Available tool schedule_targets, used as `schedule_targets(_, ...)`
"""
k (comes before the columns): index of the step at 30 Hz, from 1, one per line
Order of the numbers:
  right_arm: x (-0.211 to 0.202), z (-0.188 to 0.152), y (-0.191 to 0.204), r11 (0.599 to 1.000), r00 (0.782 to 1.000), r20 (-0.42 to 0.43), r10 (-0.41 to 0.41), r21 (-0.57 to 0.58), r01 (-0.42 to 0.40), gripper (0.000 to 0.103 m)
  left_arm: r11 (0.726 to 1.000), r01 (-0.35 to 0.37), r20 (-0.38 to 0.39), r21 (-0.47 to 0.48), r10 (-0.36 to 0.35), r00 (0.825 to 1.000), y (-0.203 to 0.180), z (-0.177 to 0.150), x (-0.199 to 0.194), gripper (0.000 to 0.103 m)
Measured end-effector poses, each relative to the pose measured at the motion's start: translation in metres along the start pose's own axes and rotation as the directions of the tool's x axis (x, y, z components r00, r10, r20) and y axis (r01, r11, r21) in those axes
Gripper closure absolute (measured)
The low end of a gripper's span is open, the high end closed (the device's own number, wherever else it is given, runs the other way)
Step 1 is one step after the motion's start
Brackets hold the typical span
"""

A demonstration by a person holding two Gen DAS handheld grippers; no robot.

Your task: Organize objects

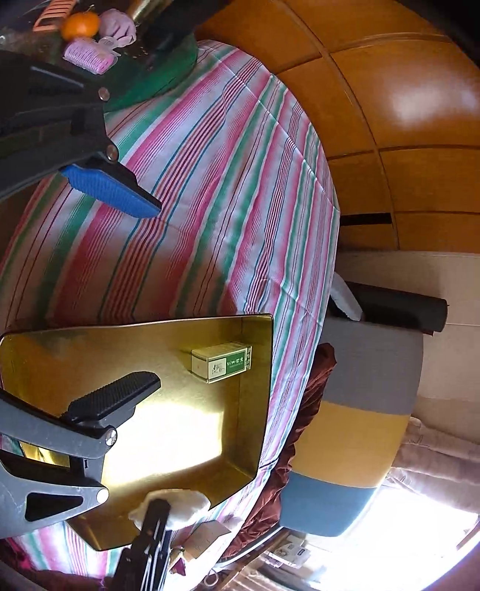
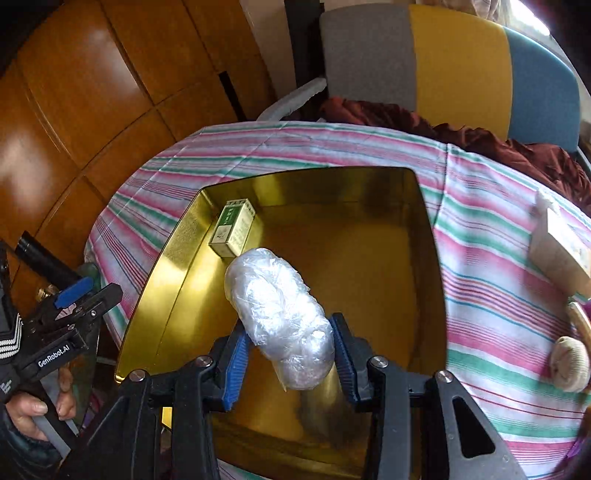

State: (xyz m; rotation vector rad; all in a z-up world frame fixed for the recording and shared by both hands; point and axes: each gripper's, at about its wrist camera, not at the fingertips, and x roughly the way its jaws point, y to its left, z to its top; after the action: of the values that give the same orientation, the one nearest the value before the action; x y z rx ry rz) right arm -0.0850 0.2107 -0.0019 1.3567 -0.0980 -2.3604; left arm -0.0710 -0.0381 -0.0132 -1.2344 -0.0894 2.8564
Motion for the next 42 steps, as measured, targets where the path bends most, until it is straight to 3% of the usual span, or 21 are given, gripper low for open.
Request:
schedule_targets(10,0.043,-0.012,0.062,0.99,0.984,-0.11,0.138,-0.024,-0.142,0.057,0.992,-0.057,0.051,-0.109,0.063,0.997,0.026,0.008,-0.006,0.006)
schedule_targets(13,0.051,-0.021,0.074,0.968,0.958,-0.151,0.242,-0.024,-0.248,0.046,0.988,-0.085,0.067,-0.128,0.094,0.993,0.032,0.01,-0.008,0.002)
schedule_targets(16,0.05,-0.028,0.076,0.961,0.951,-0.168,0.261,-0.042,-0.272,0.02,0.985,-0.118,0.063,-0.129,0.127,0.99,0.033,0.01,-0.007,0.0)
schedule_targets(19,0.038,-0.032,0.069,0.962,0.955,-0.138,0.262,-0.043,-0.27,0.018,0.985,-0.124,0.058,-0.117,0.132,0.99,0.032,0.01,-0.006,0.0)
schedule_targets(28,0.003,-0.035,0.038,0.993,0.993,-0.006,0.118,-0.005,-0.118,0.018,0.994,-0.095,0.063,-0.056,0.099,0.993,0.011,0.002,-0.008,0.0)
schedule_targets(42,-0.052,-0.041,-0.062,0.986,0.993,0.097,-0.059,0.159,0.043,0.018,0.995,-0.05,0.087,0.087,0.043,0.995,-0.037,-0.008,-0.014,0.0)
